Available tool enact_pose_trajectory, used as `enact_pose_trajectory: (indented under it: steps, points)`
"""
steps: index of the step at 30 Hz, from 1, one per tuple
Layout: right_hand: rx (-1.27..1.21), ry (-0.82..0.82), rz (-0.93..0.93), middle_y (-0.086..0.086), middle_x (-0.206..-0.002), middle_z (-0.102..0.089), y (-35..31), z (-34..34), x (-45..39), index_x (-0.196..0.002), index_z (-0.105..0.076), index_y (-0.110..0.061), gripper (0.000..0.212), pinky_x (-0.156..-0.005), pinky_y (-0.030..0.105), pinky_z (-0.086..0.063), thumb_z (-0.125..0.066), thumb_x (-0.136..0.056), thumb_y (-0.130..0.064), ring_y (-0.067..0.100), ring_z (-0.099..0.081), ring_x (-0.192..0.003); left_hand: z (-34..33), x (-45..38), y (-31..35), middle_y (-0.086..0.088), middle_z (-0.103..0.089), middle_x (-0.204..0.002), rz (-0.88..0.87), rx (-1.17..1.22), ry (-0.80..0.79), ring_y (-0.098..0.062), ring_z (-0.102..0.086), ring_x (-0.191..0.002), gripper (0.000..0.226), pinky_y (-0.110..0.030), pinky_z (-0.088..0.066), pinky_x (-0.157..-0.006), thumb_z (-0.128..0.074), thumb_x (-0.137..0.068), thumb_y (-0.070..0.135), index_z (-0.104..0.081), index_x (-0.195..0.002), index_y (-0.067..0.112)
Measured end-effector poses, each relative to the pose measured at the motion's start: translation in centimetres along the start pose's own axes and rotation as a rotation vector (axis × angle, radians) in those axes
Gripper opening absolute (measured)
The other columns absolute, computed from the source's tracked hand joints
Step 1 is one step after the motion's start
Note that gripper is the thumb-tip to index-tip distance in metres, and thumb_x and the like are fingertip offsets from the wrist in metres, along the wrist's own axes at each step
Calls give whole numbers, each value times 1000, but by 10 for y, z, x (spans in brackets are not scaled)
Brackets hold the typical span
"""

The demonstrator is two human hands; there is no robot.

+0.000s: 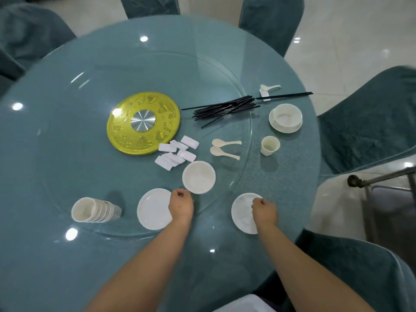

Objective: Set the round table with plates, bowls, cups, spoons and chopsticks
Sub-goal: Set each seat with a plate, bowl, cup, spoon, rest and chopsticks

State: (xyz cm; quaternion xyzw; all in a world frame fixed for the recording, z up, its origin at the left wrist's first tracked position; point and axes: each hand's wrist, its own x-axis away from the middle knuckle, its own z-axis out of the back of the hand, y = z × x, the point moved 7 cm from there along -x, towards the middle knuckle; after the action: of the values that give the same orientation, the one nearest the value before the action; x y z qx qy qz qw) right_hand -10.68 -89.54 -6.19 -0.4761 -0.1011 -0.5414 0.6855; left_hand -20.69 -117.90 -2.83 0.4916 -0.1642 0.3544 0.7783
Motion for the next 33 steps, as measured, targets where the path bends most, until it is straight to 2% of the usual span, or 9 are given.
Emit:
enact_pose_trajectory:
  steps: [3,6,8,11,17,20,26,31,33]
  points:
    - [-60,-110,117,18,-97,-70,-43,-35,12,-92,-68,0,28,-93,45,-50,-46,-93,-18,37,-64,-98,4,-12,16,-4,-66,-119,-51,-109,-42,-28,-60,-113,43,-41,-46,-102,-48,-89,23,-53,-131,22]
    - [8,-212,218,11,-121,-66,-81,-65,28,-121,-65,-10,34,-104,42,-44,-45,-95,-17,30,-60,-114,1,-18,31,0,-58,-133,-148,-174,-110,-24,-54,-123,51,-38,-41,-106,-47,-91,19,-46,-141,22]
    - [74,-275,252,7,-135,-58,-96,-82,33,-139,-53,-15,44,-109,37,-40,-44,-95,-17,26,-54,-124,-2,-20,39,2,-63,-123,-209,-198,-174,-25,-57,-115,44,-36,-45,-97,-46,-89,17,-53,-132,24]
    - [135,-386,289,3,-129,-61,-106,-102,40,-140,-49,-22,48,-103,35,-44,-45,-92,-17,24,-57,-119,-4,-20,46,3,-66,-104,-266,-201,-214,-25,-60,-98,33,-30,-42,-79,-46,-87,14,-59,-114,27]
    - [162,-405,348,-2,-113,-68,-106,-110,44,-130,-57,-32,45,-86,32,-49,-43,-90,-16,21,-61,-101,-4,-24,47,3,-65,-112,-292,-241,-209,-25,-59,-102,40,-30,-46,-84,-46,-89,14,-59,-124,28]
    - [240,-366,375,6,-108,-68,-105,-111,43,-131,-55,-30,45,-80,33,-49,-41,-90,-17,27,-60,-94,0,-24,49,4,-66,-98,-335,-214,-166,-18,-56,-86,31,-25,-40,-74,-46,-87,11,-65,-109,22]
    - [389,-318,379,15,-118,-64,-105,-117,47,-137,-41,-14,44,-91,39,-47,-40,-93,-23,36,-57,-108,1,-22,54,1,-59,-77,-375,-284,-138,-21,-53,-75,23,-27,-37,-60,-45,-85,9,-65,-92,16]
    - [407,-301,366,15,-136,-55,-107,-115,53,-155,-16,-16,64,-102,38,-40,-39,-97,-30,36,-49,-125,8,-16,59,-1,-50,-67,-423,-279,-77,-20,-44,-66,14,-28,-34,-55,-46,-85,10,-56,-74,8]
    - [368,-255,409,13,-136,-55,-112,-109,55,-152,-25,-16,58,-104,39,-40,-39,-98,-30,35,-49,-126,14,-15,60,5,-58,-76,-399,-229,-27,-16,-52,-72,14,-26,-36,-61,-52,-89,17,-63,-81,13]
